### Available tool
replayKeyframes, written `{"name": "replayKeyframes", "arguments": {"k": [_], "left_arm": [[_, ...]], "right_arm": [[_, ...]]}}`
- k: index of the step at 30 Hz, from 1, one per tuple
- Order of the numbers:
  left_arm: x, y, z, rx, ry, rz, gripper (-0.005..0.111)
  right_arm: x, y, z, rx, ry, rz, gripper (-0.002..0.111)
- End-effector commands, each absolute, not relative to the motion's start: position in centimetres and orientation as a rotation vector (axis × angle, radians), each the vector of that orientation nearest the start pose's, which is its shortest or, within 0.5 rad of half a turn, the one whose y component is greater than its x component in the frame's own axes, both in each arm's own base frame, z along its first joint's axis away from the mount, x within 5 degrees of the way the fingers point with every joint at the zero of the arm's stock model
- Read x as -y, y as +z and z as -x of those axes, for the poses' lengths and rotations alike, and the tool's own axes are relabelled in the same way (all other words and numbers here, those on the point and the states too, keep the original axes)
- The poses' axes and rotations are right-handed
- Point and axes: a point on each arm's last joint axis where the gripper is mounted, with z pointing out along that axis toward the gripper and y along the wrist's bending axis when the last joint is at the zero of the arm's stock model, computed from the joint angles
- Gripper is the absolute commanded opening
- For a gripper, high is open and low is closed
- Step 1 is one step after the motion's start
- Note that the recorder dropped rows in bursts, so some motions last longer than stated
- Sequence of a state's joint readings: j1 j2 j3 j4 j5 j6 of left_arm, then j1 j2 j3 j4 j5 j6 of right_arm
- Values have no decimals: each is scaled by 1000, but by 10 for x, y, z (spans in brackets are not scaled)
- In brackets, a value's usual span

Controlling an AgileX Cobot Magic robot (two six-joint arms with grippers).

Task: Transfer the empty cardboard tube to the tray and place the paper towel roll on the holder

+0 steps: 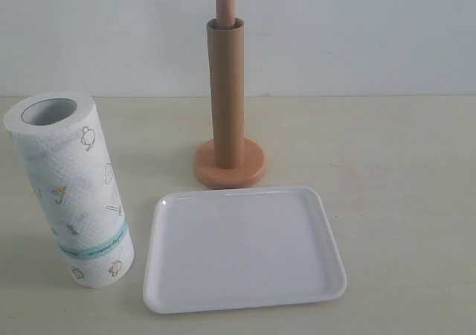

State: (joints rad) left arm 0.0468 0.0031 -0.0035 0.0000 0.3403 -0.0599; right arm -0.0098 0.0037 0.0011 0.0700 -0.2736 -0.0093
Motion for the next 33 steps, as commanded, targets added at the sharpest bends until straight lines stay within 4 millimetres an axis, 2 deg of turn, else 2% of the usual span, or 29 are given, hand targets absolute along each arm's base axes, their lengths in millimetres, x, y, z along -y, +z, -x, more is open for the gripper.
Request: {"name": "replayKeyframes", "arguments": {"k": [1,4,7,10,15,18,23,31,33], "left_arm": [[-2,183,-54,-1816,-17,105,4],[-2,183,-54,-1816,-17,105,4],[-2,183,-54,-1816,-17,105,4],[-2,183,-54,-1816,-17,105,4],[-2,183,-54,-1816,-17,105,4],[-2,183,-54,-1816,-17,105,4],[-2,183,-54,-1816,-17,105,4],[-2,183,-54,-1816,-17,105,4],[-2,183,-54,-1816,-17,105,4]], "right_arm": [[2,244,-48,-1134,-69,6,3],[2,261,-50,-1150,-124,50,3],[1,288,-63,-1204,-152,92,3],[1,306,-88,-1327,-145,101,3],[1,310,-135,-1486,-132,106,3],[2,307,-154,-1491,-131,105,3],[2,292,-173,-1578,-95,78,3],[1,247,-206,-1819,83,-119,3],[-5,234,-217,-1848,98,-89,3]]}}
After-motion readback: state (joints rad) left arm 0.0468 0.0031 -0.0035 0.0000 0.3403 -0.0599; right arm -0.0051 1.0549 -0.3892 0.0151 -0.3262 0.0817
